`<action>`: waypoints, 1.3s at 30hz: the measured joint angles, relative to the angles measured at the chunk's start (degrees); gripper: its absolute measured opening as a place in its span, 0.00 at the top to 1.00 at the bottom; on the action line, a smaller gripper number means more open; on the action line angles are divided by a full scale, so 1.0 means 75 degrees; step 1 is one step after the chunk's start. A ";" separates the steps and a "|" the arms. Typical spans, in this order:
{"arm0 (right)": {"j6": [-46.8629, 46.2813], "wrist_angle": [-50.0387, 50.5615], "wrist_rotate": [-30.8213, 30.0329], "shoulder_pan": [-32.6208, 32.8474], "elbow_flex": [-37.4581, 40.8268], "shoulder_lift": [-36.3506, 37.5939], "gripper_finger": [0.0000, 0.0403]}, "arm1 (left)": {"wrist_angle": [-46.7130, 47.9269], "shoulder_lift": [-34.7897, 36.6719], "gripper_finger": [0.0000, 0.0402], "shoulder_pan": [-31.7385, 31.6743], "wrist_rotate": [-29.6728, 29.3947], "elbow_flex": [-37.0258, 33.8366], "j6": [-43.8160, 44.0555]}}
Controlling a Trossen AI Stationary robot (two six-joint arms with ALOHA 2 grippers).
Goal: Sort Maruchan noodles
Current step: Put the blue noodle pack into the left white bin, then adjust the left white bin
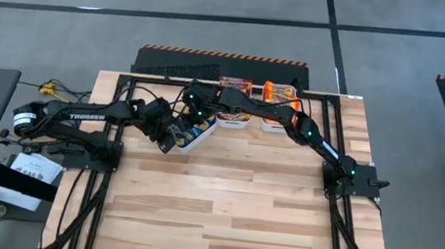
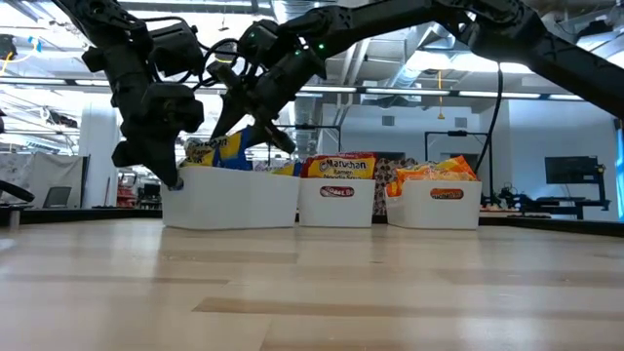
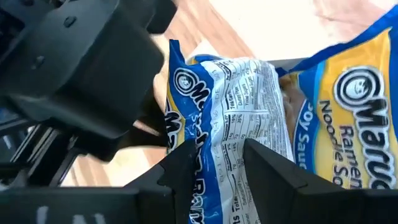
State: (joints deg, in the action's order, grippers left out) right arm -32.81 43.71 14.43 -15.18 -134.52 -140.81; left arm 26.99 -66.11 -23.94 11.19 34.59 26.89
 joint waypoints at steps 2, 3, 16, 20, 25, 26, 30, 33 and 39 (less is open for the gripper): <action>0.0025 0.0046 -0.0191 0.0000 0.0000 -0.0003 0.60 | 0.0005 0.0011 1.00 0.0000 0.0135 0.0003 0.0113; 0.0027 0.0115 -0.0216 -0.0003 0.0000 -0.0003 0.61 | 0.0014 0.0020 1.00 0.0001 0.0213 0.0003 0.0110; -0.0016 0.0150 -0.0183 0.0099 0.0117 -0.0320 0.65 | -0.0092 0.0661 1.00 0.0035 0.0417 0.0003 0.0094; -0.0031 0.0322 0.0086 0.0030 -0.0038 -0.0258 0.63 | -0.0085 0.0719 1.00 0.0038 0.0437 0.0003 0.0102; -0.0045 0.0300 0.0254 -0.0021 -0.0012 0.0026 0.63 | -0.0136 0.1080 1.00 0.0038 0.0438 0.0005 0.0099; -0.0045 0.0170 0.0252 -0.0032 -0.0040 0.0058 0.63 | -0.0146 0.1173 1.00 0.0030 0.0409 0.0009 0.0091; -0.0046 0.0153 0.0284 -0.0109 -0.0029 0.0229 0.64 | -0.0136 0.1537 1.00 -0.0013 0.0277 0.0015 0.0044; -0.0189 0.0236 0.0619 -0.0129 -0.0031 0.0302 0.64 | -0.0134 0.1776 1.00 -0.0141 -0.0175 0.0015 -0.0057; -0.0168 0.1283 0.0933 0.0011 -0.0042 0.0988 0.66 | 0.0057 0.1983 1.00 -0.0670 -0.1399 0.0015 -0.0454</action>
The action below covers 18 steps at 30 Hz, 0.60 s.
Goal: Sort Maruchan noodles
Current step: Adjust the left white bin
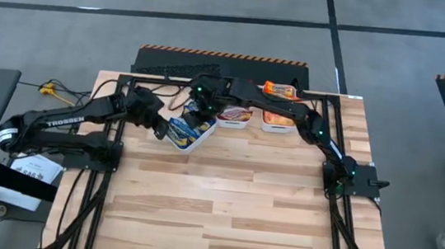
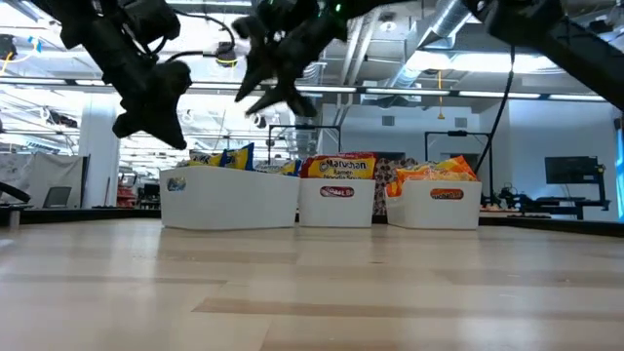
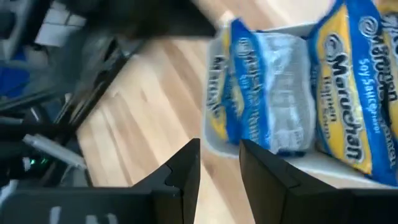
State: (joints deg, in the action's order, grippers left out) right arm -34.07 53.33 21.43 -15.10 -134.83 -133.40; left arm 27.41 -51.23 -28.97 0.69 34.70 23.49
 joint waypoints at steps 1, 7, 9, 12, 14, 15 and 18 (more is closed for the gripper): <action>0.0075 0.0116 -0.0054 0.0051 -0.0016 0.0101 0.66 | 0.0055 -0.0010 1.00 -0.0093 -0.0124 0.0000 -0.0067; 0.0396 0.1533 -0.0708 0.0332 -0.0013 0.0270 0.67 | 0.0152 -0.0148 1.00 -0.0769 -0.0129 0.0000 -0.0596; 0.0505 0.1848 -0.0730 0.0382 -0.0013 0.0156 0.67 | 0.0305 -0.0198 1.00 -0.0992 -0.0132 0.0000 -0.0777; 0.0531 0.2061 -0.0750 0.0416 0.0189 0.0108 0.67 | 0.0438 -0.0274 1.00 -0.1278 -0.0104 0.0000 -0.1064; 0.0536 0.1898 -0.0926 0.0446 0.0362 0.0111 0.67 | 0.0534 -0.0382 1.00 -0.1435 0.0012 -0.0003 -0.1199; 0.0540 0.1936 -0.1011 0.0444 0.0457 0.0111 0.67 | 0.0496 -0.0449 1.00 -0.1494 0.0068 0.0000 -0.1280; 0.0549 0.1824 -0.1095 0.0405 0.0828 0.0111 0.67 | 0.0430 -0.0877 1.00 -0.1593 0.0329 0.0000 -0.1412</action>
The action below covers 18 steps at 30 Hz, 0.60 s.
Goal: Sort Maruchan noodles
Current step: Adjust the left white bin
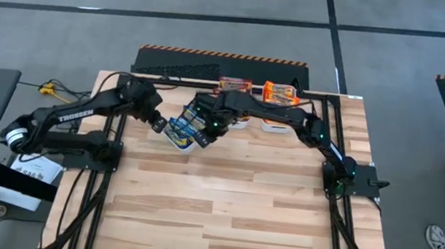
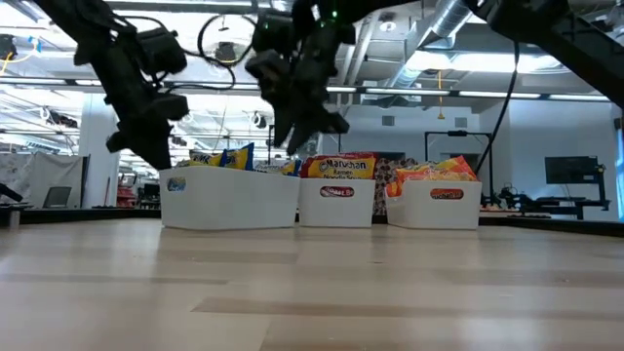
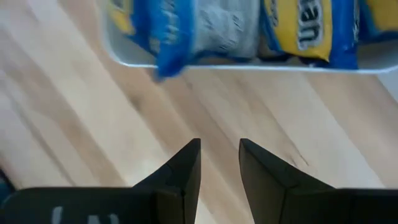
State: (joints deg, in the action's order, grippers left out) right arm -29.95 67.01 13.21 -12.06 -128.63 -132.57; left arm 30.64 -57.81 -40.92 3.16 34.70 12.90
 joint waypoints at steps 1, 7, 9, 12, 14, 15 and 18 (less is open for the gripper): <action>0.0001 -0.0060 0.0000 -0.0010 0.0140 0.0000 0.67 | -0.0047 -0.0150 1.00 -0.0014 0.0061 -0.0003 -0.0013; -0.0001 -0.0698 -0.0169 -0.0140 0.0690 0.0003 0.67 | -0.0308 -0.0781 1.00 -0.0013 0.0081 -0.0003 -0.0073; -0.0002 -0.0946 -0.0209 -0.0210 0.0822 0.0015 0.67 | -0.0302 -0.0910 1.00 -0.0015 0.0080 -0.0003 -0.0170; -0.0081 -0.1315 -0.0207 -0.0351 0.1100 0.0003 0.67 | -0.0314 -0.1055 1.00 -0.0015 0.0145 -0.0003 -0.0165; -0.0141 -0.1535 -0.0205 -0.0447 0.1103 -0.0003 0.67 | -0.0284 -0.1065 1.00 -0.0015 0.0268 -0.0003 -0.0157; -0.0146 -0.1704 -0.0200 -0.0493 0.1098 0.0000 0.67 | -0.0316 -0.1062 1.00 -0.0015 0.0312 -0.0003 -0.0107; -0.0172 -0.2345 -0.0203 -0.0624 0.1100 -0.0003 0.67 | -0.0287 -0.1059 1.00 -0.0015 0.0417 -0.0003 0.0113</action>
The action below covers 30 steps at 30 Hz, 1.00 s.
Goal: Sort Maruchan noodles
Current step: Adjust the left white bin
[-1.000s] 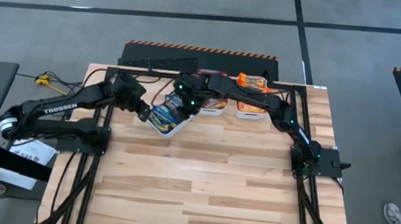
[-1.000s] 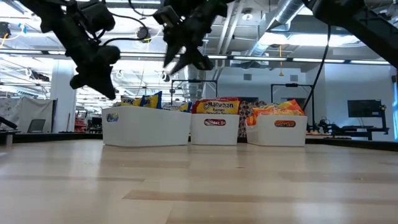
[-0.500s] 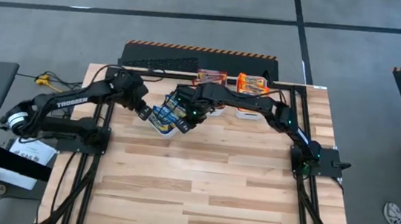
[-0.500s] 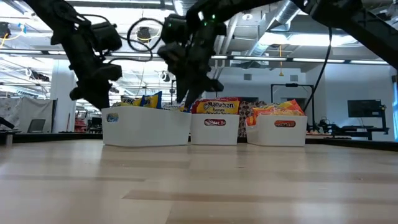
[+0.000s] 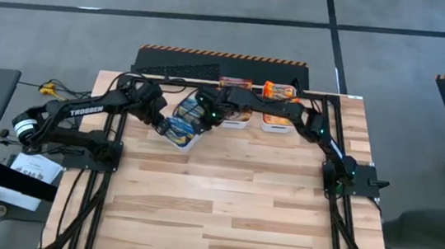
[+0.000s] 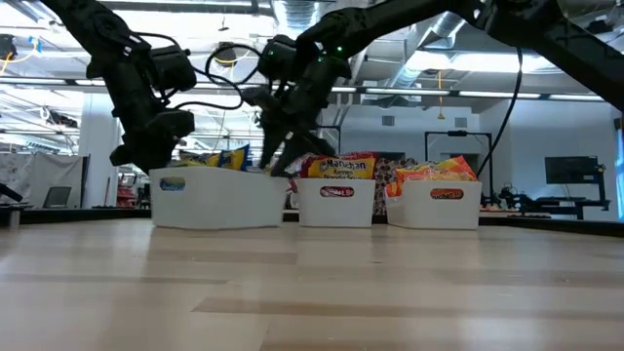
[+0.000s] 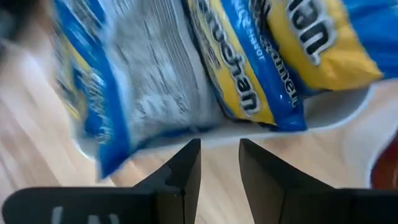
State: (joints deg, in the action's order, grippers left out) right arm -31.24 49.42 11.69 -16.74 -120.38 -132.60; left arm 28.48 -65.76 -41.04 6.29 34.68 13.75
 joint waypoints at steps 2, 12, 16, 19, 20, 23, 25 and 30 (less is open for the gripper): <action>-0.0078 -0.0485 0.0002 -0.0077 -0.0009 0.0003 0.67 | 0.0001 0.0000 1.00 -0.0002 0.0071 0.0000 0.0065; -0.0226 -0.1362 0.0025 -0.0513 -0.0012 0.0003 0.67 | -0.0523 0.0004 1.00 0.0000 0.0522 0.0000 0.0640; -0.0115 -0.0857 0.0231 -0.0642 -0.0078 0.0043 0.67 | -0.0229 0.0006 1.00 0.0008 0.0485 0.0000 0.0542; -0.0050 -0.0127 0.0782 -0.0673 -0.0321 0.0153 0.67 | 0.0058 0.0017 1.00 -0.0009 0.0470 0.0003 0.0394; 0.0015 0.0150 0.0891 -0.0639 -0.0357 0.0185 0.67 | 0.0141 0.0017 1.00 -0.0009 0.0477 0.0003 0.0378; 0.0354 0.0624 0.0969 -0.0364 -0.0309 0.0131 0.67 | 0.0217 0.0017 1.00 -0.0009 0.0501 0.0003 0.0377; 0.0419 0.0484 0.0816 -0.0142 -0.0208 0.0081 0.67 | 0.0205 0.0017 1.00 -0.0009 0.0528 0.0003 0.0449; 0.0364 -0.0118 0.0793 0.0127 -0.0118 -0.0303 0.67 | 0.0126 0.0017 1.00 -0.0007 0.0722 0.0003 0.0756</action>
State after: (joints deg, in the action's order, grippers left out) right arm -28.50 48.54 17.64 -15.79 -121.26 -134.87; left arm 29.43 -65.63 -41.09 11.70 34.70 19.42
